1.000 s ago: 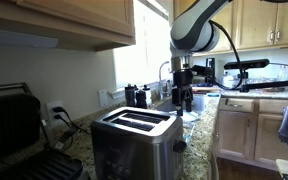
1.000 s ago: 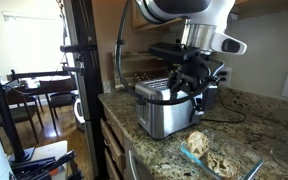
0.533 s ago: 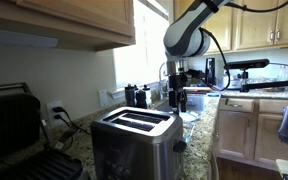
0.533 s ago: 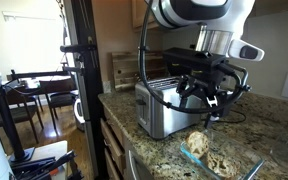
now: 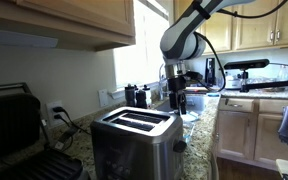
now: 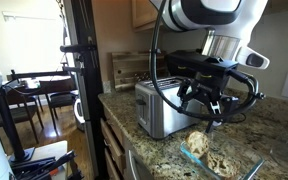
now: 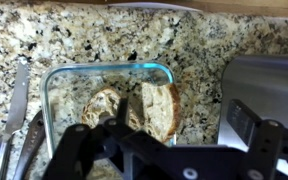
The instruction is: Put a slice of bread in the right compartment of the toaster
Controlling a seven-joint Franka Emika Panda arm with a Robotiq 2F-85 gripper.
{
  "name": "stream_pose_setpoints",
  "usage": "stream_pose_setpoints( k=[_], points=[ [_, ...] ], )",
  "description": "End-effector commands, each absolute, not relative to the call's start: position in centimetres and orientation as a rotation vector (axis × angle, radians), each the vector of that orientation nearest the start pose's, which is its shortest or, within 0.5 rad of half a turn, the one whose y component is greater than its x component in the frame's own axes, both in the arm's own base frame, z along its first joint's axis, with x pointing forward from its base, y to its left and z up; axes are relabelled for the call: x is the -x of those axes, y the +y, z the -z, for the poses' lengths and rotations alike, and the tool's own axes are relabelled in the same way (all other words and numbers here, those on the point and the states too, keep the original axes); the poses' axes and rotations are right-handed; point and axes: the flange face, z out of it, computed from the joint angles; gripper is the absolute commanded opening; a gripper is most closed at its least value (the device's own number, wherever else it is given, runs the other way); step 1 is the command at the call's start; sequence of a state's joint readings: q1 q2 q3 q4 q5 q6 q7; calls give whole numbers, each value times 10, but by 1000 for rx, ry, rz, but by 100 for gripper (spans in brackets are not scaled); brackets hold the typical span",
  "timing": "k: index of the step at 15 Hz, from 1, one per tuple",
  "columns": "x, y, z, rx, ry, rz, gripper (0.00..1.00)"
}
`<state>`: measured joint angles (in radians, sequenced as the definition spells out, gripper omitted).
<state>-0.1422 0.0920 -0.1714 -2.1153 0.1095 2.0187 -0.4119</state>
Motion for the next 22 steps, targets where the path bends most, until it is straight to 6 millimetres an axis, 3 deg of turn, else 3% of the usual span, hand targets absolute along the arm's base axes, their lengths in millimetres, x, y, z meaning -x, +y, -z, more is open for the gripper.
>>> stream_pose_setpoints(
  k=[1,10,22],
  points=[
    [-507,-159,-363,2939,-116,-286,100],
    [-509,-154,-357,2895,-244,-349,100],
    [-518,-150,-338,2891,-286,-374,100]
  ],
)
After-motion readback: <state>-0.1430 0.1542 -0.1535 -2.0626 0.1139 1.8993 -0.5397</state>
